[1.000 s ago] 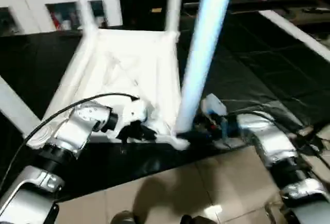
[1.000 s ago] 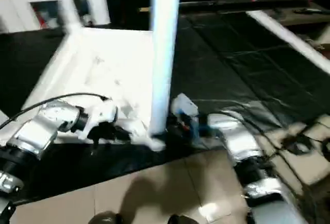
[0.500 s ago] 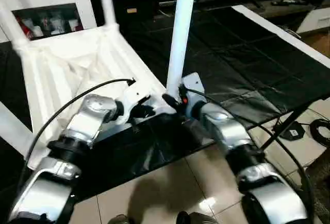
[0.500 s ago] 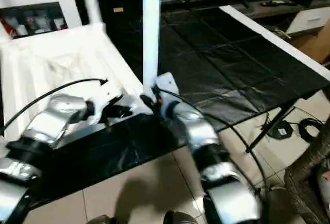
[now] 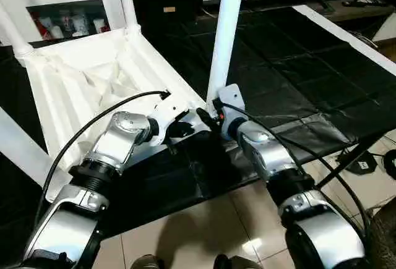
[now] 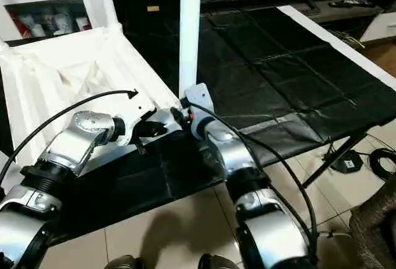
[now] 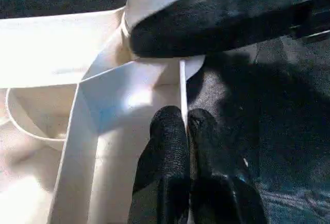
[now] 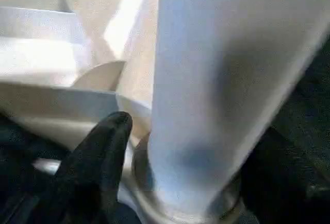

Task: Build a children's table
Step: Rotate leg to tighten

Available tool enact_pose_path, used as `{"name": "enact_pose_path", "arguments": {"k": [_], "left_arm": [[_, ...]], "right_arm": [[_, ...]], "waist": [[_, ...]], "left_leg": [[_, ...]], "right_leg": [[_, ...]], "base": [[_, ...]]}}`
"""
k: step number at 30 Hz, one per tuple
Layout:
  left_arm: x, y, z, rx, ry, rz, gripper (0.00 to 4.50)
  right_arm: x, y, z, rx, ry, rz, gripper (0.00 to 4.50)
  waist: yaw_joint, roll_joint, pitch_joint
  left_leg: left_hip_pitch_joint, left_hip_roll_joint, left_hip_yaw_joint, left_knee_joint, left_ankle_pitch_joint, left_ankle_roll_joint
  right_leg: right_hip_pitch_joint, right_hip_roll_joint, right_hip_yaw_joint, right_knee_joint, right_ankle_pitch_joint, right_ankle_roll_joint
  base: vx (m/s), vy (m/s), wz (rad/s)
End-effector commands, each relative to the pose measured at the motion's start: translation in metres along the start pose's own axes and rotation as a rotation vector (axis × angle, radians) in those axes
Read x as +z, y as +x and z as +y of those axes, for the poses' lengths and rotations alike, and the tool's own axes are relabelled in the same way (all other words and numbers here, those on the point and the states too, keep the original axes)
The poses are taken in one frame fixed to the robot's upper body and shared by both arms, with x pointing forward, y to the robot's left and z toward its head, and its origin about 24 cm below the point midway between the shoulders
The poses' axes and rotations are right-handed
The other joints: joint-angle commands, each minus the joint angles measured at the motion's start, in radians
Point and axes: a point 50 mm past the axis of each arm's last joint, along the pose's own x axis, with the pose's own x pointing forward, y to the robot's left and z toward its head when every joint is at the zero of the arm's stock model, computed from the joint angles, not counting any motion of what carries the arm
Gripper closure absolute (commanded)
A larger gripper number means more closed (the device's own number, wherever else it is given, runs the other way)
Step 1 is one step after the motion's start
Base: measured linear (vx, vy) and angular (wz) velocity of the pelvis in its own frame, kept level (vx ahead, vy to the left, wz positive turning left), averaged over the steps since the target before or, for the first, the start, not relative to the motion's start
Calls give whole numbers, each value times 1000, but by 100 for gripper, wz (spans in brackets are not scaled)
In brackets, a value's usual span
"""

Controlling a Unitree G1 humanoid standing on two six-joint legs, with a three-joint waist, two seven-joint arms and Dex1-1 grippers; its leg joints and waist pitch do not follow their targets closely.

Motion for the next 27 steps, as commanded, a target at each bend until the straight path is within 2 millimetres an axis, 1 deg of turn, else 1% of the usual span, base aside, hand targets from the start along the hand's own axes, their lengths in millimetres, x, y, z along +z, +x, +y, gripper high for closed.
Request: {"name": "enact_pose_path", "arguments": {"k": [1,2,3,4,5,6,8,9,10,11,12,14,16,17,19,20,21,23,25,26,27], "left_arm": [[15,-1,0,-23,66,-58,450],[14,-2,1,-22,69,-55,450],[12,-2,1,-23,67,-51,450],[9,-3,2,-24,63,-45,450],[9,-4,2,-25,63,-44,450],[8,-4,3,-27,63,-41,450],[6,-4,3,-34,68,-35,450],[6,-4,3,-34,68,-35,450],[5,-5,2,-52,76,-29,450],[4,-5,2,-59,81,-25,450],[3,-6,2,-67,88,-19,450],[1,-7,1,-88,102,-9,450],[-2,-8,-1,-121,118,-1,450],[-2,-9,-1,-126,121,1,450],[-5,-11,-5,-185,152,0,450],[-5,-13,-7,-210,161,-2,450],[-5,-14,-9,-243,180,-13,450],[-5,-18,-16,-337,206,-21,450],[-6,-20,-18,-357,219,-23,450],[-6,-21,-22,-404,248,-24,450],[-6,-21,-22,-404,248,-24,450]], "right_arm": [[3,-9,-3,67,15,-44,96],[4,-13,-6,89,11,-59,96],[4,-20,-7,135,-3,-80,81],[3,-36,-10,238,-28,-98,58],[2,-38,-10,247,-30,-99,58],[0,-45,-13,280,-40,-94,57],[-5,-59,-22,310,-60,-72,40],[-5,-59,-22,310,-60,-72,40],[-8,-72,-34,318,-68,-56,25],[-8,-78,-40,315,-70,-53,13],[-7,-82,-44,311,-72,-52,13],[-5,-88,-52,305,-71,-51,5],[-3,-94,-58,302,-87,-42,5],[-3,-95,-59,303,-88,-41,5],[-2,-100,-60,320,-97,-38,5],[-1,-101,-59,342,-102,-41,5],[0,-102,-56,369,-107,-40,5],[0,-102,-47,454,-124,-31,5],[0,-101,-45,475,-129,-28,5],[-2,-99,-40,524,-143,-11,5],[-2,-99,-40,524,-143,-11,5]], "waist": [[0,12,-96],[1,11,-98],[4,11,-98],[4,11,-99],[7,12,-97],[9,9,-97],[12,8,-99],[13,7,-98],[13,6,-97],[14,5,-97],[16,5,-98],[18,9,-99],[22,7,-100],[22,7,-100],[29,6,-101],[29,6,-100],[32,11,-102],[34,9,-102],[36,12,-101],[40,11,-100],[40,11,-100]], "left_leg": [[11,67,-20,-61,-119,71],[9,64,-20,-61,-122,76],[10,65,-20,-60,-122,78],[7,64,-20,-59,-122,83],[7,64,-20,-59,-127,89],[8,64,-20,-59,-134,95],[6,62,-21,-57,-136,95],[6,59,-20,-56,-138,92],[6,57,-20,-56,-145,92],[9,58,-19,-55,-148,91],[8,57,-19,-55,-143,92],[9,60,-21,-55,-144,89],[11,60,-20,-55,-143,91],[10,60,-20,-55,-143,91],[10,60,-20,-55,-140,93],[10,61,-20,-56,-139,93],[13,64,-21,-56,-138,91],[11,66,-22,-57,-142,92],[11,68,-21,-58,-145,91],[14,69,-21,-59,-153,87],[14,69,-21,-59,-153,87]], "right_leg": [[76,-101,87,-55,-207,-158],[79,-101,86,-58,-214,-154],[78,-101,85,-59,-220,-148],[79,-99,84,-58,-217,-148],[81,-98,84,-63,-224,-139],[80,-97,83,-65,-241,-128],[81,-98,80,-68,-265,-126],[80,-98,78,-71,-293,-123],[81,-96,75,-79,-322,-113],[78,-97,76,-80,-333,-108],[78,-95,75,-81,-341,-106],[76,-93,74,-80,-345,-105],[75,-95,74,-80,-336,-109],[75,-94,74,-79,-334,-110],[76,-96,74,-79,-332,-107],[75,-96,74,-78,-331,-108],[73,-96,74,-76,-322,-116],[75,-97,74,-72,-306,-122],[72,-97,75,-72,-304,-129],[71,-98,76,-73,-312,-131],[71,-98,76,-73,-312,-131]], "base": [[0,0,0],[0,0,0],[0,0,0],[0,0,0],[0,0,0],[0,0,0],[0,0,0],[0,0,0],[0,0,0],[0,0,0],[0,0,0],[0,0,0],[0,0,0],[0,0,0],[0,0,0],[0,0,0],[0,0,0],[0,0,0],[0,0,0],[0,0,0],[0,0,0]]}}
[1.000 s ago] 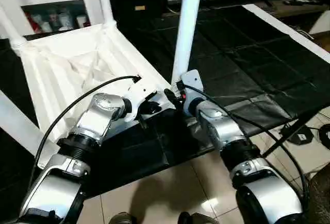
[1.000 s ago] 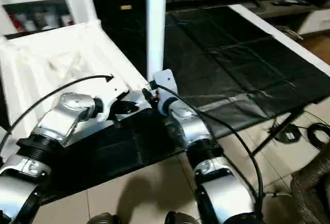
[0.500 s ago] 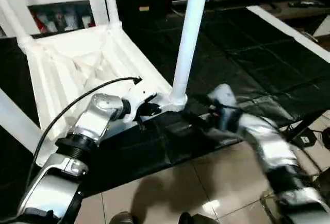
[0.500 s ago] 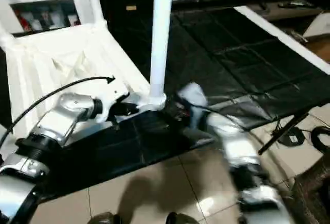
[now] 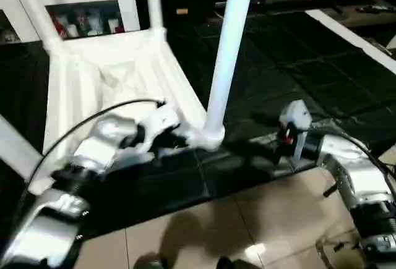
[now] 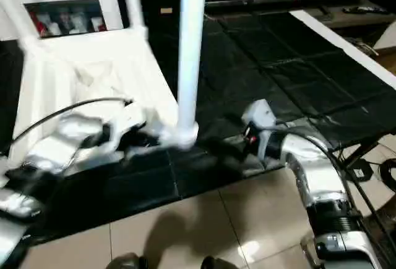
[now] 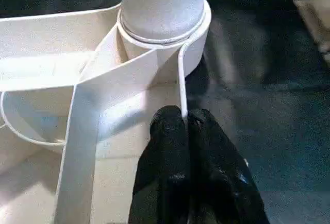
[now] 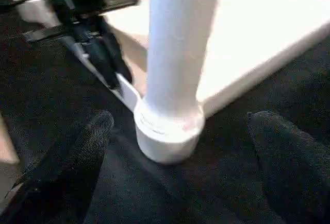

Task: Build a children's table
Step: Rotate leg to tighten

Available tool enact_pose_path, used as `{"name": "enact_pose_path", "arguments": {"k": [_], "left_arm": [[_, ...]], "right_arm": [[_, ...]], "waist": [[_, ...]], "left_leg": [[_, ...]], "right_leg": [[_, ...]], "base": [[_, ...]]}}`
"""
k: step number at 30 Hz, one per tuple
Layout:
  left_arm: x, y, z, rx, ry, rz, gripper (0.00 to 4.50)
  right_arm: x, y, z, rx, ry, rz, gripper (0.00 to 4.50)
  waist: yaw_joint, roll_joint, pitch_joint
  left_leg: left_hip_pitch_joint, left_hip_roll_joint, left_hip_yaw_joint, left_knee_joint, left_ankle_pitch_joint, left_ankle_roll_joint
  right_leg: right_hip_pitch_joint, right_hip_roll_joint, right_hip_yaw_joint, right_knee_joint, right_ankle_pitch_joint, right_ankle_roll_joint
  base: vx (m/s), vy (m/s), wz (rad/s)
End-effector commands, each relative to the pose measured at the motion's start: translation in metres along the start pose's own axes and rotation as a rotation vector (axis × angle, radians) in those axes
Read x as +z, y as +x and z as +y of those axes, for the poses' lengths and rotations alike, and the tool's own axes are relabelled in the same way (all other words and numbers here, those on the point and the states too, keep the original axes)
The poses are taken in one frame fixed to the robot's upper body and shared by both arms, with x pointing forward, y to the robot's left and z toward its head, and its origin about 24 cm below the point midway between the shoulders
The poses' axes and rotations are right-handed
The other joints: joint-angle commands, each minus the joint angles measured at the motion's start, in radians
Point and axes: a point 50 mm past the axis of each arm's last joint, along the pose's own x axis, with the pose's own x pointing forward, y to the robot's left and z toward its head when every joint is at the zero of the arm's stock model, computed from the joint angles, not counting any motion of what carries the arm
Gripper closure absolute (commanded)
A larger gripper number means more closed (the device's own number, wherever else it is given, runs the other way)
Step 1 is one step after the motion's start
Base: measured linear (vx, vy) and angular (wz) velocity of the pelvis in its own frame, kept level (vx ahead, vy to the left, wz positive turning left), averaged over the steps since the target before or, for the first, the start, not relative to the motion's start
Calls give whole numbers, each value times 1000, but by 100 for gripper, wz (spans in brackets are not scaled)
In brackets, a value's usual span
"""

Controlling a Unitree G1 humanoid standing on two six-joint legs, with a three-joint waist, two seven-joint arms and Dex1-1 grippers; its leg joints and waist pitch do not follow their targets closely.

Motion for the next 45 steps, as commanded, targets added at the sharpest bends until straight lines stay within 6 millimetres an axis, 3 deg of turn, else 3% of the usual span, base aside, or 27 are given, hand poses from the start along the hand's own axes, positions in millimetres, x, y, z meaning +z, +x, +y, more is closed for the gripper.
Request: {"name": "enact_pose_path", "arguments": {"k": [1,4,9,15,23,35,45], "left_arm": [[15,10,-11,-120,97,-33,450],[15,11,-16,-167,125,-26,450],[15,11,-23,-230,156,-17,450],[15,10,-24,-237,162,-9,450],[13,10,-26,-246,161,-3,450],[13,10,-28,-249,160,4,450],[12,9,-24,-225,149,11,450]], "right_arm": [[0,2,4,54,-11,14,5],[-3,6,6,125,-9,48,5],[-8,13,7,250,5,107,5],[-8,21,6,325,13,134,56],[-5,27,3,361,11,126,127],[-5,32,2,376,4,111,234],[-4,34,3,392,6,98,249]], "waist": [[-1,10,-97],[4,8,-95],[5,7,-98],[5,2,-99],[6,3,-104],[7,4,-105],[4,4,-102]], "left_leg": [[18,70,-19,-63,-164,79],[24,72,-18,-64,-187,66],[15,70,-19,-63,-181,60],[13,71,-19,-62,-160,63],[12,73,-18,-60,-135,68],[13,73,-18,-60,-136,65],[12,71,-18,-61,-145,65]], "right_leg": [[65,-98,76,-77,-336,-132],[61,-100,77,-78,-358,-135],[69,-102,77,-76,-364,-128],[69,-101,78,-72,-360,-121],[69,-101,80,-64,-314,-143],[68,-100,79,-63,-321,-141],[69,-100,79,-67,-344,-132]], "base": [[0,0,0],[0,0,0],[0,0,0],[0,0,0],[0,0,0],[0,0,0],[0,0,0]]}}
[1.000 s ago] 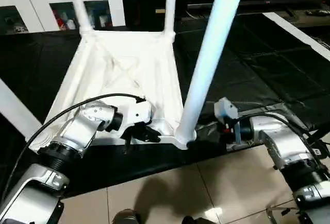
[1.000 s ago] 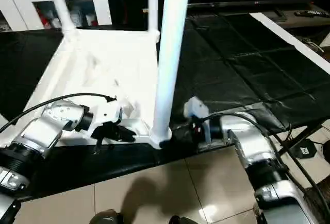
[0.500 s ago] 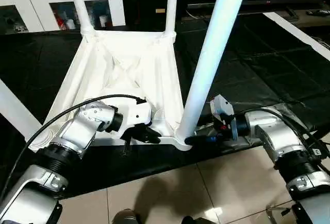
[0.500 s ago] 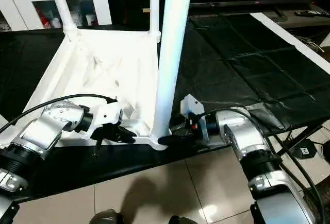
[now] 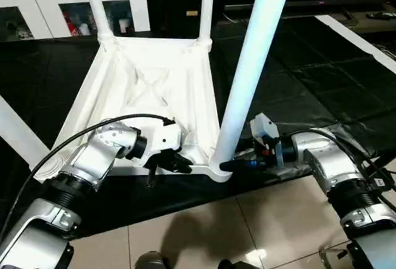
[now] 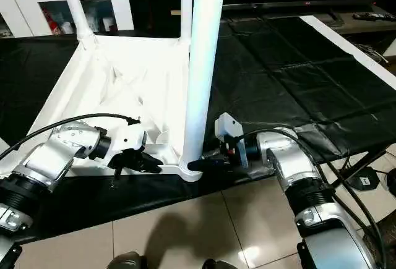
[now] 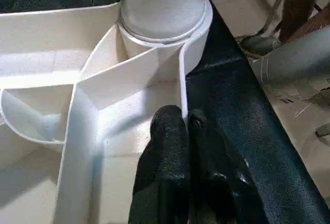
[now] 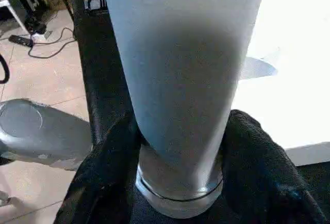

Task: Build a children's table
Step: Rotate leg to tighten

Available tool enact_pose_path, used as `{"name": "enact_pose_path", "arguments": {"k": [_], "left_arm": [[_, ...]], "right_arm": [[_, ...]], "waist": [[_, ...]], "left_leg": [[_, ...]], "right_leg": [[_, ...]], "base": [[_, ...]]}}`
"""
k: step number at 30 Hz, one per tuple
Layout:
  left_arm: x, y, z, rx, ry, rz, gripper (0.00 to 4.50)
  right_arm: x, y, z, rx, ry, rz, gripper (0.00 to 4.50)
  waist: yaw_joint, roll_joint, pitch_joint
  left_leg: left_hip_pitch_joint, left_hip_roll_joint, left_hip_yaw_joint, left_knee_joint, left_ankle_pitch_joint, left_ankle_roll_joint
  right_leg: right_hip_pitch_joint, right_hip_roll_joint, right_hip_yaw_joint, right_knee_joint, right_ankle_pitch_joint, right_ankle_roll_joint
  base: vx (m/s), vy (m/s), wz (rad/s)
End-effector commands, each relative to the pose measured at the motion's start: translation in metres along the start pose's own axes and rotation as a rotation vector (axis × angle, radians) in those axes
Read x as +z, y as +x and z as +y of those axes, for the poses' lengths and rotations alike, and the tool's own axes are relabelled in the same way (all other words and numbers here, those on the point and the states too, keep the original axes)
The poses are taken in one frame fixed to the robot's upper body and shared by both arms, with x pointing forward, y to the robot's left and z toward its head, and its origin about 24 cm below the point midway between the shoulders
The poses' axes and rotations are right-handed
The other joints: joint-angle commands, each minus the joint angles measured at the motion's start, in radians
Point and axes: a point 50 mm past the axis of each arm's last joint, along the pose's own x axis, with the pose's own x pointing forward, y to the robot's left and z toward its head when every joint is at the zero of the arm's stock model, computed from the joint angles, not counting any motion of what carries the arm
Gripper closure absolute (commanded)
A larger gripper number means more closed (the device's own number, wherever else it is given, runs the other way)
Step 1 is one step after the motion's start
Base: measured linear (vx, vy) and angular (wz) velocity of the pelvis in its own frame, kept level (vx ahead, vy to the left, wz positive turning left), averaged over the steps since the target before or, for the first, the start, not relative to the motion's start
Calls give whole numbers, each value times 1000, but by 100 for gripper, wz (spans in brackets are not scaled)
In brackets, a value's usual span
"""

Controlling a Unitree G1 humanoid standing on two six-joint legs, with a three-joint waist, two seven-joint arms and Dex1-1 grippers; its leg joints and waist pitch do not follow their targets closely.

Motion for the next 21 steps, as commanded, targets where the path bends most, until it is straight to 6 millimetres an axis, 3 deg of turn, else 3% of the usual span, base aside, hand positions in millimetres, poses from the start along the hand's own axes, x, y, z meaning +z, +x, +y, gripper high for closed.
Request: {"name": "enact_pose_path", "arguments": {"k": [1,6,10,11,12,13,16,18,21], "left_arm": [[10,8,-1,-30,37,-12,450],[17,7,13,84,-33,-72,450],[23,5,26,219,-100,-110,450],[24,5,28,234,-108,-113,450],[27,5,31,269,-129,-127,450],[30,5,34,304,-151,-140,450],[36,5,40,375,-194,-164,450],[44,8,44,441,-241,-196,450],[49,10,46,481,-264,-212,450]], "right_arm": [[4,2,0,26,-4,-12,249],[2,12,-5,-111,41,-37,251],[5,34,-15,-321,84,-63,251],[6,38,-16,-345,86,-70,252],[7,46,-19,-390,105,-81,252],[10,53,-21,-443,117,-87,252],[14,70,-28,-564,173,-94,252],[18,83,-36,-725,233,-90,254],[18,88,-39,-818,251,-74,254]], "waist": [[-6,6,-101],[-9,6,-96],[-30,8,-90],[-36,7,-90],[-44,7,-92],[-47,8,-92],[-74,9,-92],[-80,8,-94],[-86,10,-99]], "left_leg": [[13,71,-20,-64,-147,64],[15,69,-21,-65,-172,54],[17,63,-27,-67,-221,16],[15,62,-29,-67,-225,14],[6,63,-33,-67,-217,10],[8,62,-32,-67,-219,12],[9,59,-31,-63,-210,15],[6,58,-29,-62,-186,24],[3,60,-28,-62,-139,25]], "right_leg": [[64,-99,78,-68,-345,-133],[62,-99,75,-74,-384,-126],[60,-102,69,-87,-468,-94],[61,-103,68,-90,-476,-90],[71,-106,65,-86,-473,-82],[67,-103,65,-88,-471,-82],[64,-102,69,-83,-424,-112],[65,-101,71,-79,-385,-126],[65,-99,76,-63,-307,-153]], "base": [[0,0,0],[0,0,0],[0,0,0],[0,0,0],[0,0,0],[0,0,0],[0,0,0],[0,0,0],[0,0,0]]}}
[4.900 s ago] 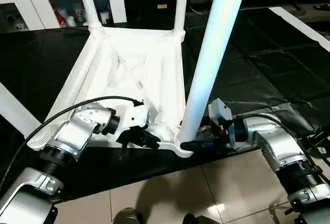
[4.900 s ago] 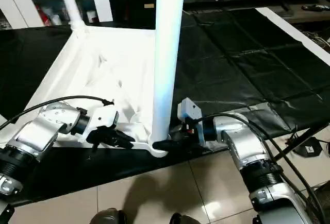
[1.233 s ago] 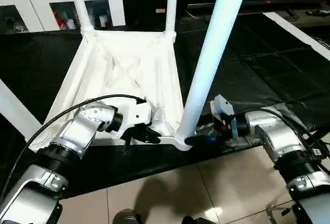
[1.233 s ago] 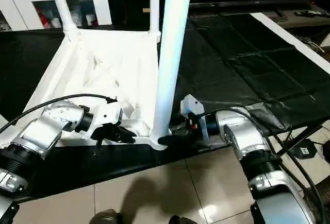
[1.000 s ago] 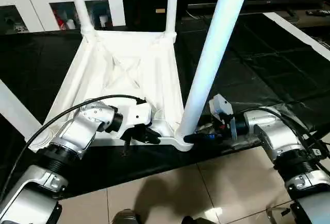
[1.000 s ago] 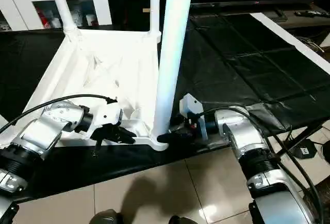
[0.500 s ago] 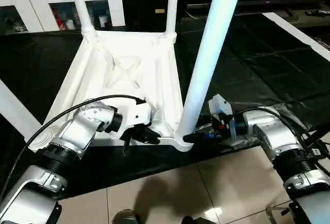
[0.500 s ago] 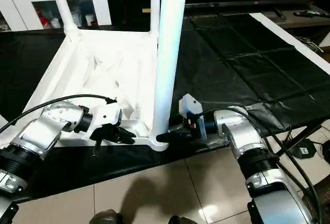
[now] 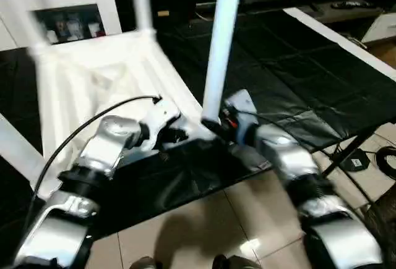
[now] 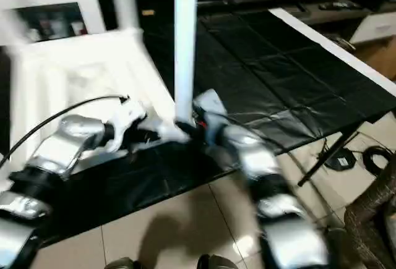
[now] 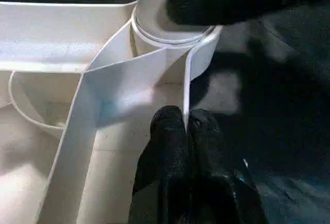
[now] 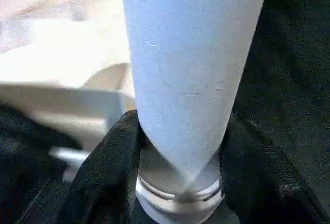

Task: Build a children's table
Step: Rotate leg to tighten

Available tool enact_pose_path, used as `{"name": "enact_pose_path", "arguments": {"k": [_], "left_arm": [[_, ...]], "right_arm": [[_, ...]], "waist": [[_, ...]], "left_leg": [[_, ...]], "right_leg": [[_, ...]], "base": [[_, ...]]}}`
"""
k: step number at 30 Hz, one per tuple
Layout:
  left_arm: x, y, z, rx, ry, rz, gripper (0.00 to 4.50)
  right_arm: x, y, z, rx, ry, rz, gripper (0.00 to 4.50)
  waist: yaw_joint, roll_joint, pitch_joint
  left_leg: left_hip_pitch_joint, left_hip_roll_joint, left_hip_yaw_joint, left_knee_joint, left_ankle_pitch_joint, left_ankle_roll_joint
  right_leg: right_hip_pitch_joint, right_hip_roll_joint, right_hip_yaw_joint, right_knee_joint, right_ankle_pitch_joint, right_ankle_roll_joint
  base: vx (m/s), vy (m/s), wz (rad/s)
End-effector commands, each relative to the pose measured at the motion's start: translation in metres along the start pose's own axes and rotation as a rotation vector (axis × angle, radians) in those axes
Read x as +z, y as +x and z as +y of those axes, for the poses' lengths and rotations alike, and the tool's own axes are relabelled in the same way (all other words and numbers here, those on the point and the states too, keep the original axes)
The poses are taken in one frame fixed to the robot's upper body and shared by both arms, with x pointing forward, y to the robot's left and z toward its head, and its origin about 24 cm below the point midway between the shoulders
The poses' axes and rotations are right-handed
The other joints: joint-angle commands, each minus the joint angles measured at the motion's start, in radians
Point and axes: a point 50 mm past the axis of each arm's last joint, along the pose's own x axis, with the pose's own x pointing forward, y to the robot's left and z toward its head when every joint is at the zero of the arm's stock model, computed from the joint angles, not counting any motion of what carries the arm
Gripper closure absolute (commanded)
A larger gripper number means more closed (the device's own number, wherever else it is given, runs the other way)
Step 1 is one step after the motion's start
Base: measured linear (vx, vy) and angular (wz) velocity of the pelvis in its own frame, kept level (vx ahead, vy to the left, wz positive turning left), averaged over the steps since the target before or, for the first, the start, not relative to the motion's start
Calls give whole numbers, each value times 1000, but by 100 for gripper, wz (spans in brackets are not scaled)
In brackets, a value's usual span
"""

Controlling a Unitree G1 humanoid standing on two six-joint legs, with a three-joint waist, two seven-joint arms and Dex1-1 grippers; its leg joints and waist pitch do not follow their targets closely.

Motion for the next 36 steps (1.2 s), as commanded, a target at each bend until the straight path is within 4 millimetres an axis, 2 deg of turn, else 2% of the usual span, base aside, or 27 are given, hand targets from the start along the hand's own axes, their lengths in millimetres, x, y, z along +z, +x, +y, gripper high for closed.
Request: {"name": "enact_pose_path", "arguments": {"k": [1,7,8,10,12,15,18,21,23,24,27,29,31,34,36], "left_arm": [[46,5,-16,-76,72,-176,450],[46,8,-17,-54,68,-169,450],[45,8,-16,-47,65,-163,450],[44,8,-16,-44,65,-160,450],[43,8,-15,-43,66,-156,450],[41,8,-13,-36,77,-145,450],[38,7,-11,-37,86,-134,450],[34,6,-9,-44,100,-124,450],[27,3,-7,-76,126,-108,450],[27,2,-7,-80,128,-107,450],[23,0,-7,-127,162,-103,450],[20,-4,-12,-231,221,-117,450],[16,-6,-14,-281,241,-99,450],[14,-9,-17,-342,268,-90,450],[11,-12,-21,-401,303,-76,450]], "right_arm": [[-8,8,8,-58,1,56,254],[-4,12,10,-129,-37,44,254],[-5,11,6,-154,-18,38,254],[-5,8,1,-172,-9,32,198],[-6,4,-4,-170,-13,23,182],[-6,-3,-10,-149,-35,-1,150],[-5,-16,-16,-80,-117,-33,129],[-6,-28,-20,-16,-157,-57,106],[-3,-54,-28,114,-182,-103,89],[-2,-56,-29,122,-186,-104,77],[-1,-71,-37,184,-214,-94,58],[1,-86,-45,251,-252,-74,41],[3,-93,-47,308,-271,-58,22],[4,-100,-47,377,-294,-39,22],[3,-105,-45,459,-336,6,22]], "waist": [[13,8,-101],[22,14,-106],[22,16,-105],[23,15,-101],[25,15,-99],[41,14,-99],[47,13,-99],[56,10,-100],[64,10,-101],[67,10,-101],[65,8,-98],[68,9,-97],[72,10,-98],[80,10,-98],[88,12,-99]], "left_leg": [[5,57,-24,-60,-113,45],[8,64,-22,-59,-28,95],[8,64,-22,-59,-35,95],[8,64,-21,-61,-68,86],[10,63,-20,-62,-102,69],[13,64,-18,-63,-107,61],[12,64,-19,-63,-109,65],[9,61,-19,-61,-99,82],[8,59,-19,-61,-103,100],[10,61,-19,-60,-105,103],[9,58,-20,-60,-130,99],[12,59,-19,-61,-143,95],[14,61,-20,-61,-150,92],[18,65,-19,-62,-155,89],[16,67,-20,-62,-155,87]], "right_leg": [[72,-100,81,-58,-245,-168],[71,-98,85,-32,-80,-215],[71,-100,85,-32,-82,-218],[72,-101,86,-39,-118,-212],[73,-101,86,-46,-168,-199],[70,-101,88,-50,-194,-182],[72,-99,87,-49,-188,-172],[74,-100,88,-50,-177,-168],[78,-97,87,-52,-187,-149],[75,-96,87,-54,-189,-146],[75,-96,83,-62,-248,-137],[72,-96,82,-69,-283,-128],[71,-94,81,-68,-287,-136],[68,-96,83,-66,-281,-145],[70,-97,82,-66,-284,-146]], "base": [[0,0,0],[0,0,0],[0,0,0],[0,0,0],[0,0,0],[0,0,0],[0,0,0],[0,0,0],[0,0,0],[0,0,0],[0,0,0],[0,0,0],[0,0,0],[0,0,0],[0,0,0]]}}
